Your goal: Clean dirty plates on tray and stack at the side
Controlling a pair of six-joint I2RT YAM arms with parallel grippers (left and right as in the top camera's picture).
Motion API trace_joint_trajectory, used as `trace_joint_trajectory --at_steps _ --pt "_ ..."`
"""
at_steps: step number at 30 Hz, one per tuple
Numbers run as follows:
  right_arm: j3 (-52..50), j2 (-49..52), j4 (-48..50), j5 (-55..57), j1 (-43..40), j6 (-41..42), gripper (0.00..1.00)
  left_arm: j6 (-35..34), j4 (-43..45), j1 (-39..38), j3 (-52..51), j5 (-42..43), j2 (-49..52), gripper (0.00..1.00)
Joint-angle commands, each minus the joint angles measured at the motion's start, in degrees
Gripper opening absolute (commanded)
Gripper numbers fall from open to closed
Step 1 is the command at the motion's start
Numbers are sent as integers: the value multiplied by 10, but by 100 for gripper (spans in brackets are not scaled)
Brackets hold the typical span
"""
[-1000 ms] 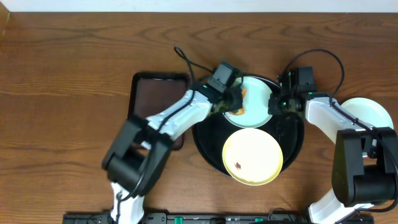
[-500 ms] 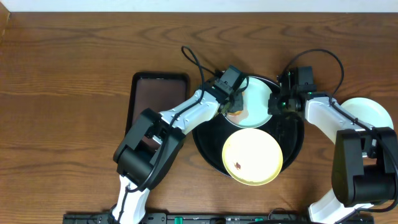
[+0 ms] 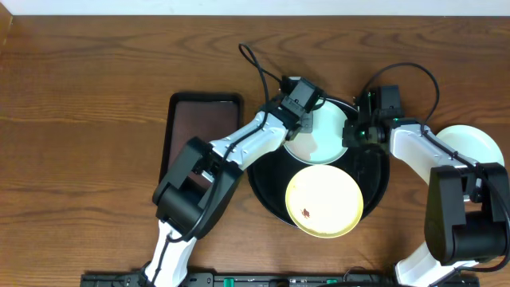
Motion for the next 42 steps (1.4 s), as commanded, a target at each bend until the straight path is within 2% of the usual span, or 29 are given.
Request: trace_joint_trajectory --at_steps 1,5,10,15,20,24,26,28,36,42 --pt "-12 18 -16 12 9 -5 1 -19 5 -14 11 34 17 7" --pt "-12 18 -16 13 9 -5 1 -34 15 -15 11 104 25 7" --pt "-12 18 -16 13 9 -5 1 -54 -3 -13 11 132 25 7" --pt "-12 18 -15 13 9 -5 1 -45 -125 13 11 71 25 7" --pt "-12 18 -16 13 9 -5 1 -49 -188 38 12 18 25 7" --pt "-12 18 -16 13 9 -5 1 -51 -195 48 22 20 23 7" --pt "-12 18 -16 24 9 -5 1 -49 -199 48 40 57 15 7" --pt "-12 18 -16 32 9 -5 1 -35 -201 49 48 96 2 7" --pt "-12 18 -15 37 9 -5 1 -31 -279 85 51 99 -105 7" --pt "-12 18 -15 45 9 -5 1 26 -418 173 50 58 -214 7"
